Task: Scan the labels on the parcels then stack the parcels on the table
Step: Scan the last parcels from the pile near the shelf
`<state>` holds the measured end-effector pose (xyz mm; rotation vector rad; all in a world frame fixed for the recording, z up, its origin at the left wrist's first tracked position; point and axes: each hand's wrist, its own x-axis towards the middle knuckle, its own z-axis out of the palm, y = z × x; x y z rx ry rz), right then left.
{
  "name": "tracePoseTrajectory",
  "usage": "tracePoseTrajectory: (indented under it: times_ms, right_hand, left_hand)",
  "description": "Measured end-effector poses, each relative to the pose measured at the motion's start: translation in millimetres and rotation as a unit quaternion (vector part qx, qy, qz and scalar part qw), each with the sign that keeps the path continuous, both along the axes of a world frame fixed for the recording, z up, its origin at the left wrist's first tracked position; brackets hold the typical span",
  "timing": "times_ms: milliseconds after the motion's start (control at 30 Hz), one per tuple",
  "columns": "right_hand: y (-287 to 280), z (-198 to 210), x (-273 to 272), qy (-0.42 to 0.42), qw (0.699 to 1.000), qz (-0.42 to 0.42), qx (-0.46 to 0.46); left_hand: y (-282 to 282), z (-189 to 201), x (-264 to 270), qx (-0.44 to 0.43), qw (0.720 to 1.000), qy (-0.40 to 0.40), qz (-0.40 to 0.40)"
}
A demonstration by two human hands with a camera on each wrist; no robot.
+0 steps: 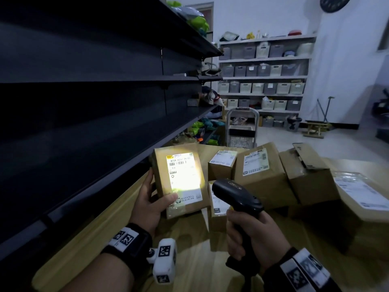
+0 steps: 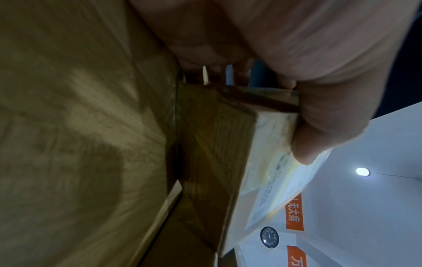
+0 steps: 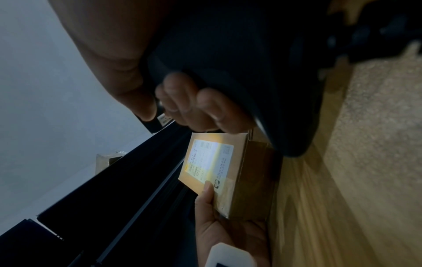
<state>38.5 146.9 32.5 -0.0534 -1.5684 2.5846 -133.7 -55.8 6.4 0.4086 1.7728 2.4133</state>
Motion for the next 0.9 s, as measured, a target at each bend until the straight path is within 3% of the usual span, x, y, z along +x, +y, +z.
tracePoseTrajectory:
  times_ms: [900]
  right_hand:
    - [-0.9, 6.2, 4.8, 0.022, 1.000, 0.018, 0.006]
  left_hand:
    - [-1.3, -2.7, -3.2, 0.027, 0.999, -0.003, -0.022]
